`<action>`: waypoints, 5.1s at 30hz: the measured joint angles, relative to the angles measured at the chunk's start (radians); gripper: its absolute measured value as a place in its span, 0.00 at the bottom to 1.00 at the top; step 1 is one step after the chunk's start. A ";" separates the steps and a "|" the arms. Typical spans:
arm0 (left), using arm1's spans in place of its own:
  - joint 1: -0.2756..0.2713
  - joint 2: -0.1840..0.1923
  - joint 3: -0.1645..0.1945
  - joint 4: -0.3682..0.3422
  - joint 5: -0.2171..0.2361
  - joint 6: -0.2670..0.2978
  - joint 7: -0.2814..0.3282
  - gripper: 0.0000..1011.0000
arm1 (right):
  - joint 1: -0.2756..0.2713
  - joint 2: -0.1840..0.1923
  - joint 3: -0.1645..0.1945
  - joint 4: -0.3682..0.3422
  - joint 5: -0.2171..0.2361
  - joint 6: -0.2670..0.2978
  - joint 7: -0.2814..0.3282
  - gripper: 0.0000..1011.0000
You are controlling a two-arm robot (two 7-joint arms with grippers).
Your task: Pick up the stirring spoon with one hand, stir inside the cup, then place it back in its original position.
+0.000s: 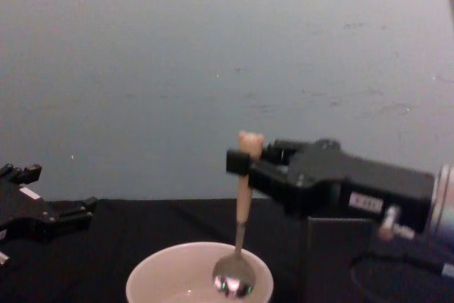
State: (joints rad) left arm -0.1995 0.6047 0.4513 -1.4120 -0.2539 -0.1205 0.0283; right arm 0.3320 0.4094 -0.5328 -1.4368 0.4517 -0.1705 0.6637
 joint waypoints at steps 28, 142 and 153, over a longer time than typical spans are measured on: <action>0.000 0.000 0.000 0.000 0.000 0.000 0.000 0.99 | -0.026 0.128 0.117 -0.186 0.062 -0.027 -0.009 0.21; 0.000 0.000 0.000 0.000 0.000 0.000 0.000 0.99 | -0.062 0.079 0.125 0.002 0.010 0.052 -0.075 0.99; 0.000 0.000 0.000 0.000 0.000 0.000 0.000 0.99 | -0.081 0.042 0.242 -0.065 0.019 0.008 -0.224 0.99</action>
State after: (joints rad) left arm -0.1995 0.6047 0.4514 -1.4120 -0.2539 -0.1205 0.0283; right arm 0.2507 0.4512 -0.2905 -1.5020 0.4707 -0.1624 0.4396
